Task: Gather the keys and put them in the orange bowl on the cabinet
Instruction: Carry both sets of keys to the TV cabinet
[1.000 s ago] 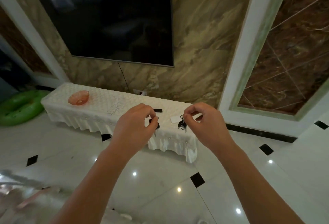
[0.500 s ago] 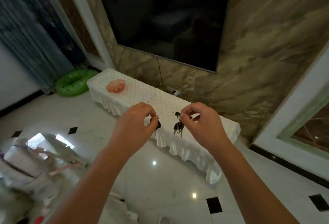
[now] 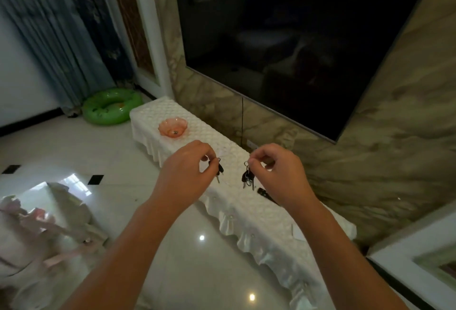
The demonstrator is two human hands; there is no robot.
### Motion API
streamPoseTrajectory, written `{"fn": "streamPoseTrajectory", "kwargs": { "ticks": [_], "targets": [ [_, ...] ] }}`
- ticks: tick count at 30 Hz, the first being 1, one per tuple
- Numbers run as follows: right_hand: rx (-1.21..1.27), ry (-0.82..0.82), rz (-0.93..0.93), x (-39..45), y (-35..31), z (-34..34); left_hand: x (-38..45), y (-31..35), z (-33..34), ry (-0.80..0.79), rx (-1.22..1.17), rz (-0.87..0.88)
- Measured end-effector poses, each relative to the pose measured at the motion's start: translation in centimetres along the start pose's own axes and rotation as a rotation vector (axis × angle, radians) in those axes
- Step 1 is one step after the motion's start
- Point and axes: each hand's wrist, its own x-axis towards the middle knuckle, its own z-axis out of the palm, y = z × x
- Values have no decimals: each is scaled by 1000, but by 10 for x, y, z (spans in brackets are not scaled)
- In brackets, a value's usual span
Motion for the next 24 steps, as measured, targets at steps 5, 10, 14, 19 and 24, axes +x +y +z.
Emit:
{"fn": "streamPoseTrajectory", "kwargs": {
  "ticks": [5, 10, 14, 19, 24],
  "targets": [
    [9, -72, -17, 55, -14, 42, 29, -49, -15, 57, 7, -57],
    [16, -154, -77, 116, -17, 90, 58, -100, -15, 81, 33, -157],
    [80, -224, -130, 172, -10, 126, 93, -127, -12, 96, 73, -206],
    [187, -267, -175, 249, -11, 150, 146, -147, -18, 157, 116, -267],
    [261, -339, -283, 312, -30, 178, 183, -171, -28, 242, 177, -327]
  ]
}}
